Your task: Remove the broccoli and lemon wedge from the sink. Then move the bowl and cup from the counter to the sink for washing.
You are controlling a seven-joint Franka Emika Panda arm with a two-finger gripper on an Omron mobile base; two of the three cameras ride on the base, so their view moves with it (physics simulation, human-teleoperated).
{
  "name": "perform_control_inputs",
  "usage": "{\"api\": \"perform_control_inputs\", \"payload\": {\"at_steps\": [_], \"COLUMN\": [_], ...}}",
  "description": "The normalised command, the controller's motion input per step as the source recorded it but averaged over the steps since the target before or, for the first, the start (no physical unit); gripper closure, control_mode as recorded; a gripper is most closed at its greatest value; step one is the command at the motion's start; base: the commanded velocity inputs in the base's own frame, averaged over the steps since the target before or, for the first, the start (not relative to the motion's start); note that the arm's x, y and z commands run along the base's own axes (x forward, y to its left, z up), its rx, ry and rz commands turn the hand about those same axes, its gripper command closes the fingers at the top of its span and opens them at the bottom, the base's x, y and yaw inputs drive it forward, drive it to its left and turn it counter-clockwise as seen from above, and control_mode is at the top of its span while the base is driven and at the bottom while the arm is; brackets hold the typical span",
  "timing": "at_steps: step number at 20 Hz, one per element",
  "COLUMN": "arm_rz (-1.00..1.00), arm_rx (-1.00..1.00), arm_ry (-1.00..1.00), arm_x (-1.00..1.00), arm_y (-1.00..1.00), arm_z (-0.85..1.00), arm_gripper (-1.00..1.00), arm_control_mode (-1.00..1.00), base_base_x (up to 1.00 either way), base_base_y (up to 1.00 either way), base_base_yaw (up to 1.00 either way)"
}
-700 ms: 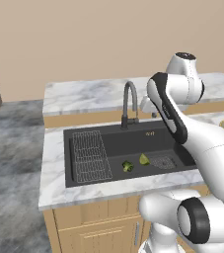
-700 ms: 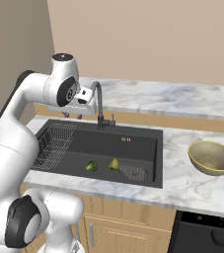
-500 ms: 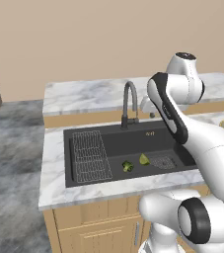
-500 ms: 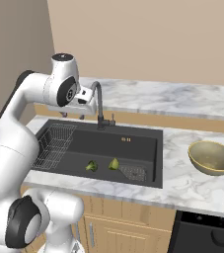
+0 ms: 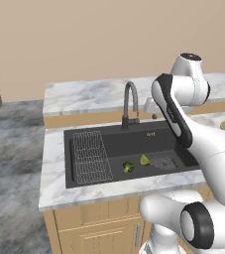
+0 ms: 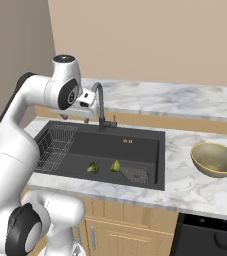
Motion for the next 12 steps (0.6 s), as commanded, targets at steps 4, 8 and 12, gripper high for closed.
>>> {"api": "perform_control_inputs", "payload": {"at_steps": [4, 8, 12], "arm_rz": [-0.02, 0.0, 0.0], "arm_rx": [0.0, 0.0, 0.0], "arm_ry": [0.0, 0.0, 0.0], "arm_x": [-0.08, -0.08, -0.06], "arm_y": [-0.1, -0.11, -0.07], "arm_z": [0.0, 0.0, 0.0], "arm_gripper": [-1.0, -1.0, -1.0], "arm_control_mode": [-1.0, -1.0, -1.0], "base_base_x": [0.0, 0.0, 0.0], "base_base_y": [0.0, 0.0, 0.0], "base_base_yaw": [0.0, 0.0, 0.0]}}
